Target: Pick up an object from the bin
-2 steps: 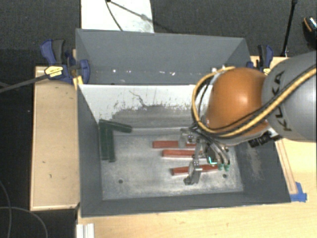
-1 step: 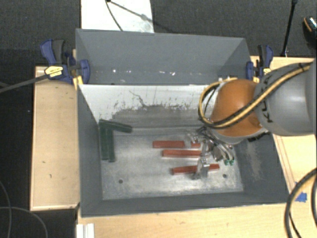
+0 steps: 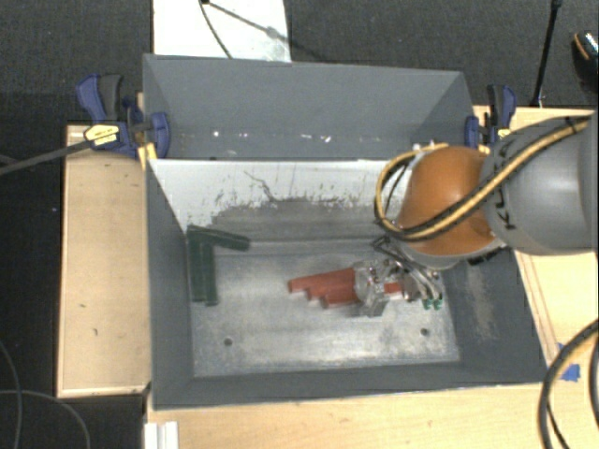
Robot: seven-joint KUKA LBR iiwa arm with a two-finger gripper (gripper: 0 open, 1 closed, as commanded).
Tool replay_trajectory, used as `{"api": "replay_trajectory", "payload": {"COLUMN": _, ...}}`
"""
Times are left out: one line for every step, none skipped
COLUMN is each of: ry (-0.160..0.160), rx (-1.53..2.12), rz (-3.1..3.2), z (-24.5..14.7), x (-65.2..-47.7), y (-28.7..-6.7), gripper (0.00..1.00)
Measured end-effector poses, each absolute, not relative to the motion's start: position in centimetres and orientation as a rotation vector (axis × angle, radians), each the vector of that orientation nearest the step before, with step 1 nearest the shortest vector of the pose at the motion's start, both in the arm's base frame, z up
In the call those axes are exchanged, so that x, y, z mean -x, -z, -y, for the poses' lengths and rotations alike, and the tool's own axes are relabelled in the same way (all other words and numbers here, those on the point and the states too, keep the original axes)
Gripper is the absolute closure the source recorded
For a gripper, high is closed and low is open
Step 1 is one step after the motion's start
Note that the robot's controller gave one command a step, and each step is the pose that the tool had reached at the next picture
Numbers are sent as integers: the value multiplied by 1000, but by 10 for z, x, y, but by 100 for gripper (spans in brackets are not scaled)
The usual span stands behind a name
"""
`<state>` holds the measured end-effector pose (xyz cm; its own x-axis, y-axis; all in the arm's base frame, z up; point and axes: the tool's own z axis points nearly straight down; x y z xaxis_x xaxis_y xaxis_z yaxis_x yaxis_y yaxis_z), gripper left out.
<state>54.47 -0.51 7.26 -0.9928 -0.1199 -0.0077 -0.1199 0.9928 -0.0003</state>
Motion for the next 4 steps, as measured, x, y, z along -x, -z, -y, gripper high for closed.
{"api": "replay_trajectory", "payload": {"ry": 4, "rx": 1009, "rz": -2968, "z": 46, "x": -575, "y": -119, "gripper": 100}}
{"api": "replay_trajectory", "payload": {"ry": -1, "rx": 1008, "rz": -2972, "z": 44, "x": -574, "y": -118, "gripper": 0}}
{"api": "replay_trajectory", "payload": {"ry": 0, "rx": 1198, "rz": -2902, "z": 10, "x": -584, "y": -70, "gripper": 0}}
{"api": "replay_trajectory", "payload": {"ry": 1, "rx": 1183, "rz": -2902, "z": 11, "x": -586, "y": -73, "gripper": 100}}
